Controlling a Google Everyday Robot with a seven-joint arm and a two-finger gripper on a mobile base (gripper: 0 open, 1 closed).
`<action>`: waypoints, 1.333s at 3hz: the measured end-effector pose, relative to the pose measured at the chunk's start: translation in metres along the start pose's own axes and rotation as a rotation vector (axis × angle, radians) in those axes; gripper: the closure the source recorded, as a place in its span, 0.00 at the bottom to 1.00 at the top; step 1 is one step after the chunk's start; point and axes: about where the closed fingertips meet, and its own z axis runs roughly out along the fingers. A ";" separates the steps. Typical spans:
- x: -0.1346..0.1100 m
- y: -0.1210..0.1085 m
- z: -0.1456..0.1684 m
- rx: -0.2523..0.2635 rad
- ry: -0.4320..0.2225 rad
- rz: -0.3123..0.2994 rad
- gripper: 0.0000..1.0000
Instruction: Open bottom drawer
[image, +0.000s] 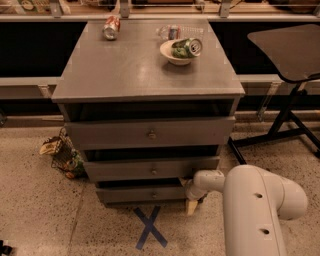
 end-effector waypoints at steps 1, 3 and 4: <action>0.005 -0.006 0.014 -0.006 -0.004 -0.009 0.00; 0.016 -0.011 0.030 -0.017 -0.001 0.005 0.37; 0.018 0.006 0.024 -0.050 -0.010 0.017 0.61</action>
Offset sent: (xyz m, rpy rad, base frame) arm 0.0382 -0.0034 -0.0333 -0.0043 -0.0010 -0.0039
